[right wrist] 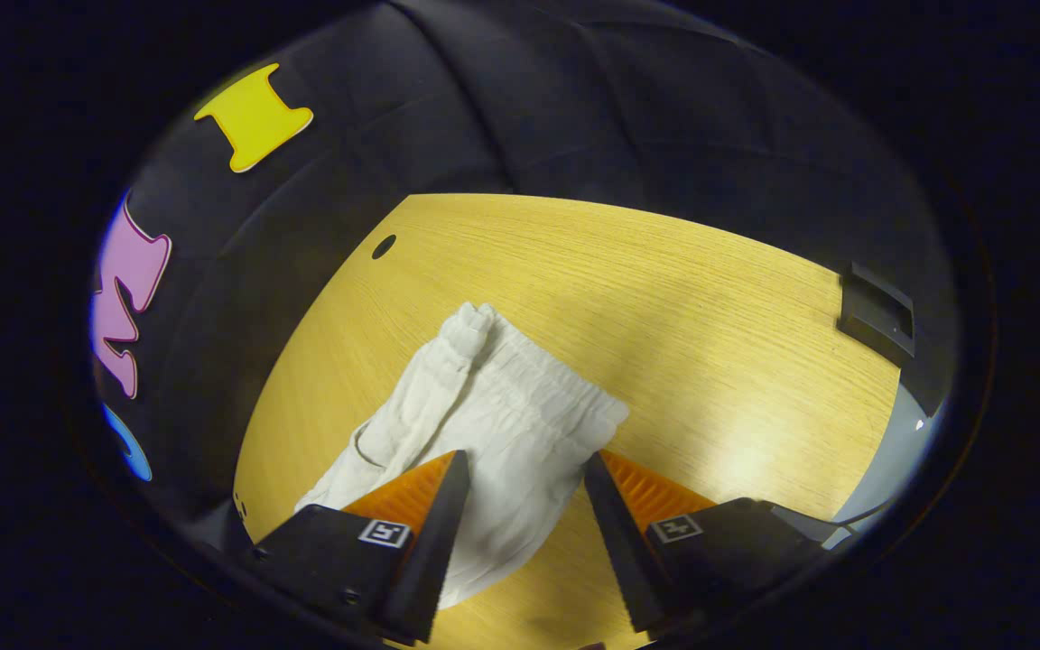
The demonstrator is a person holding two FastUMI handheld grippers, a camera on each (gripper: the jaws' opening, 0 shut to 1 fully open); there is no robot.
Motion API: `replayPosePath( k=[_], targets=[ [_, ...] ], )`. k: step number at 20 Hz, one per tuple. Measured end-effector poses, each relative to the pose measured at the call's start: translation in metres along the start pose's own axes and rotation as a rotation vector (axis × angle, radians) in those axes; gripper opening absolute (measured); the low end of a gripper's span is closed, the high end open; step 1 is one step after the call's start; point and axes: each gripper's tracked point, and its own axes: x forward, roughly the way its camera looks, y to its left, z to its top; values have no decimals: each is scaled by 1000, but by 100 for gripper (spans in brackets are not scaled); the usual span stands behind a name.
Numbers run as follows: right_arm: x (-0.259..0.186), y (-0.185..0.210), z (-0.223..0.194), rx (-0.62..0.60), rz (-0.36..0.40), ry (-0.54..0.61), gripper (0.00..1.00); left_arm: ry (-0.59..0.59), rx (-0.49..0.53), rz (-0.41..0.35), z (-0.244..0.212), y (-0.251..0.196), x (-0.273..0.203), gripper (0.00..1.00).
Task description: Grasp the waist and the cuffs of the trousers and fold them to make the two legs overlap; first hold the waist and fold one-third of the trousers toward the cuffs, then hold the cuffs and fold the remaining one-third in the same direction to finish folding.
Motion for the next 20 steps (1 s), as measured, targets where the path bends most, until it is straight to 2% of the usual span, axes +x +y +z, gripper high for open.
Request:
replayPosePath(
  k=[1, 2, 4, 5, 6, 7, 9, 14, 16, 17, 19, 20],
  targets=[
    [7, 0, -2, 22, -2, 21, 69, 9, -33, 1, -3, 1, 6, 90],
    [10, 2, -3, 70, -3, 22, 36, 16, -74, 1, -5, 2, 12, 90],
    [13, 9, -1, 132, 5, 4, 15, 3, -161, -7, -3, 0, 27, 90],
    [13, 9, 1, 115, 9, -9, 15, -7, -222, -8, -1, -1, 38, 90],
    [13, 7, 1, 79, 13, -6, 15, -7, -252, -10, 0, -1, 45, 84],
    [13, 6, 0, 56, 15, 3, 15, -17, -272, -18, 3, -5, 51, 90],
    [12, 6, -2, 33, 21, 21, 15, -26, -284, -30, 13, -13, 62, 86],
    [13, 7, 1, 56, 42, 4, 15, -41, -296, -40, 42, -37, 97, 84],
    [12, 8, 1, 53, 46, 1, 15, -28, -293, -14, 43, -41, 110, 77],
    [12, 8, 1, 49, 46, 0, 15, -11, -287, 19, 39, -35, 117, 56],
    [12, 7, 0, 43, 47, -3, 15, -36, -300, 7, 45, -40, 119, 12],
    [11, 7, 0, 40, 49, -4, 15, -39, -303, 11, 45, -41, 118, 10]
  ],
)
